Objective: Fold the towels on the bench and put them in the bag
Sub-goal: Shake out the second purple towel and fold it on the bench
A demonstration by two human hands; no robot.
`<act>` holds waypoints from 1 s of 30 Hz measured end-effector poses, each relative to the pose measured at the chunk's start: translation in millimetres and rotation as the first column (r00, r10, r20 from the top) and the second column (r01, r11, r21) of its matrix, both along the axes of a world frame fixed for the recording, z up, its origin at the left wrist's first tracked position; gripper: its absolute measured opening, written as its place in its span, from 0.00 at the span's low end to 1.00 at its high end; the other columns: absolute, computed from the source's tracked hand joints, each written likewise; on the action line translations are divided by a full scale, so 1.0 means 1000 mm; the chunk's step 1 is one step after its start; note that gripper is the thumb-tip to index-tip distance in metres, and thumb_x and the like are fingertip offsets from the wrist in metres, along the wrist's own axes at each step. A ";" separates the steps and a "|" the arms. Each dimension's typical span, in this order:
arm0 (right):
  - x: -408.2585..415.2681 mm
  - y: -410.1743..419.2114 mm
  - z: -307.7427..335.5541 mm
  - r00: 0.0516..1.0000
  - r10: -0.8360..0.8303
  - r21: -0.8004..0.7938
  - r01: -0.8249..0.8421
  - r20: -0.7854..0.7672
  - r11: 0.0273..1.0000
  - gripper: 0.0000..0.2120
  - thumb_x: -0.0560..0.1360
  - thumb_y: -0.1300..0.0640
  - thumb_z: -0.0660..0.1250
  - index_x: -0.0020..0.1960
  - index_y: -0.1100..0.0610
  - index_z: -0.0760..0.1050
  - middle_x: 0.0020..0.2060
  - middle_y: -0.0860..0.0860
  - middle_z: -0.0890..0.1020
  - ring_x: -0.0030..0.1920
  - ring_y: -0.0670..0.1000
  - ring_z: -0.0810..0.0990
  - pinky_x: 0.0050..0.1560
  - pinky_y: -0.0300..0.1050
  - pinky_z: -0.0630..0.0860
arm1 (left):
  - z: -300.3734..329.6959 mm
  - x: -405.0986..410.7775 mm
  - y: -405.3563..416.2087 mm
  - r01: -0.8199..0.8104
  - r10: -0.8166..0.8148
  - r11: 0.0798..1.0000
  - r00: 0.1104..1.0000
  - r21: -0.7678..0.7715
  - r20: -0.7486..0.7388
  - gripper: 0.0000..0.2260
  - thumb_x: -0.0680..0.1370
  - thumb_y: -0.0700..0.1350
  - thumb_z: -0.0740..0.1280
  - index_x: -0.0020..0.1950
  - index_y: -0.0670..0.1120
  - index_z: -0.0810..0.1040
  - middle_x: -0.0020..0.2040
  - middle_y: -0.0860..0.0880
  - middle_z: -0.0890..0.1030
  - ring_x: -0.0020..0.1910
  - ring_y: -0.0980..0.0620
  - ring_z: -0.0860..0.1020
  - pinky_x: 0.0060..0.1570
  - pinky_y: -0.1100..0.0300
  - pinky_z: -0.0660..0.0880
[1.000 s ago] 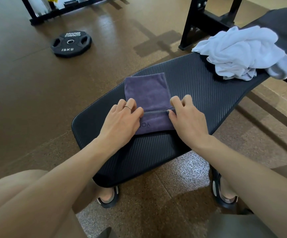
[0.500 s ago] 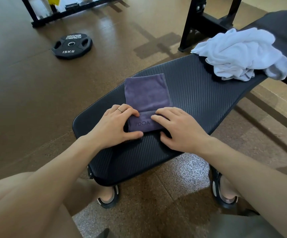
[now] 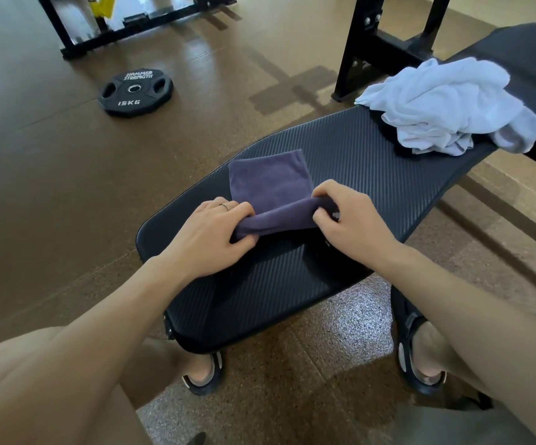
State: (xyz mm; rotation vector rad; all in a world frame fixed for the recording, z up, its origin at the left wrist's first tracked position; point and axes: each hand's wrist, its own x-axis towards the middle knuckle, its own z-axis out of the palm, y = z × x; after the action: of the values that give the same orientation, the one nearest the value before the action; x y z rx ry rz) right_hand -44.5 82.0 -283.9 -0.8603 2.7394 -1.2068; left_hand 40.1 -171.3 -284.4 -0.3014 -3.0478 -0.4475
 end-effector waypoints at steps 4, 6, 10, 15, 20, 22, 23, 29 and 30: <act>-0.002 -0.001 -0.004 0.996 -0.036 -0.016 0.038 0.080 0.999 0.03 0.80 0.58 0.65 0.50 0.50 0.74 0.43 0.43 0.78 0.45 0.42 0.77 0.42 0.29 0.69 | -0.003 0.006 0.000 -0.151 0.090 0.936 0.976 0.317 0.201 0.09 0.81 0.55 0.65 0.49 0.50 0.79 0.48 0.56 0.78 0.54 0.53 0.73 0.55 0.56 0.72; -0.001 -0.003 -0.006 0.996 -0.035 -0.007 0.036 0.086 0.999 0.02 0.81 0.56 0.65 0.50 0.50 0.74 0.43 0.44 0.78 0.45 0.42 0.76 0.42 0.29 0.68 | -0.005 0.007 0.001 -0.247 0.136 0.887 0.947 0.390 0.291 0.10 0.82 0.53 0.65 0.54 0.49 0.83 0.53 0.55 0.78 0.58 0.54 0.72 0.59 0.59 0.69; 0.001 -0.009 -0.011 0.994 -0.059 0.010 0.058 0.092 0.998 0.03 0.82 0.56 0.63 0.49 0.50 0.72 0.42 0.42 0.76 0.44 0.40 0.75 0.42 0.35 0.67 | -0.002 0.004 0.004 -0.393 0.229 0.825 0.890 0.406 0.395 0.17 0.83 0.56 0.63 0.50 0.44 0.82 0.48 0.48 0.82 0.50 0.51 0.79 0.48 0.54 0.74; 0.008 -0.016 -0.014 0.993 -0.106 0.115 0.099 0.059 0.988 0.02 0.83 0.54 0.60 0.52 0.52 0.70 0.47 0.48 0.77 0.46 0.50 0.74 0.45 0.49 0.68 | 0.004 0.002 0.011 -0.442 0.309 0.816 0.878 0.372 0.366 0.13 0.81 0.56 0.66 0.50 0.46 0.77 0.45 0.50 0.82 0.42 0.53 0.79 0.41 0.55 0.76; 0.008 -0.019 -0.011 0.993 -0.113 0.162 0.109 0.018 0.981 0.04 0.83 0.52 0.59 0.52 0.52 0.68 0.47 0.47 0.77 0.45 0.50 0.73 0.43 0.47 0.64 | 0.006 0.004 0.008 -0.407 0.270 0.808 0.898 0.426 0.346 0.07 0.81 0.50 0.67 0.54 0.53 0.69 0.43 0.48 0.81 0.38 0.56 0.75 0.40 0.60 0.72; 0.007 -0.021 -0.012 0.992 -0.128 0.180 0.123 0.016 0.976 0.05 0.84 0.51 0.59 0.52 0.52 0.67 0.47 0.47 0.77 0.45 0.50 0.73 0.43 0.47 0.64 | 0.006 0.006 0.009 -0.395 0.262 0.824 0.901 0.406 0.345 0.03 0.83 0.50 0.64 0.53 0.54 0.70 0.42 0.50 0.80 0.39 0.56 0.75 0.39 0.60 0.71; 0.007 -0.023 -0.012 0.990 -0.137 0.188 0.131 0.017 0.973 0.05 0.84 0.51 0.59 0.52 0.52 0.67 0.47 0.47 0.77 0.45 0.50 0.74 0.43 0.48 0.65 | 0.006 0.006 0.009 -0.397 0.267 0.829 0.900 0.394 0.346 0.02 0.83 0.50 0.62 0.53 0.54 0.70 0.41 0.51 0.79 0.39 0.56 0.75 0.39 0.60 0.70; 0.006 -0.028 -0.012 0.981 -0.191 0.221 0.181 0.026 0.958 0.08 0.83 0.50 0.59 0.50 0.52 0.65 0.46 0.48 0.76 0.43 0.53 0.74 0.43 0.49 0.66 | 0.000 0.006 0.012 -0.353 0.307 0.920 0.919 0.171 0.248 0.06 0.85 0.49 0.56 0.51 0.49 0.68 0.43 0.49 0.80 0.42 0.48 0.77 0.41 0.51 0.69; 0.006 -0.029 -0.012 0.979 -0.201 0.219 0.190 0.028 0.957 0.08 0.83 0.49 0.59 0.50 0.53 0.65 0.46 0.49 0.76 0.43 0.53 0.74 0.42 0.49 0.67 | -0.003 0.006 0.013 -0.334 0.302 0.934 0.927 0.127 0.220 0.06 0.85 0.49 0.56 0.51 0.49 0.68 0.43 0.48 0.79 0.43 0.46 0.76 0.43 0.49 0.69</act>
State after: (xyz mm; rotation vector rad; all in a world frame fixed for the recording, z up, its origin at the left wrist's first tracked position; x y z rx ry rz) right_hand -38.8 53.0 -295.7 -0.5402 2.8988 -0.9158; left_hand 46.1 -158.5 -286.9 0.2620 -3.1329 -0.7344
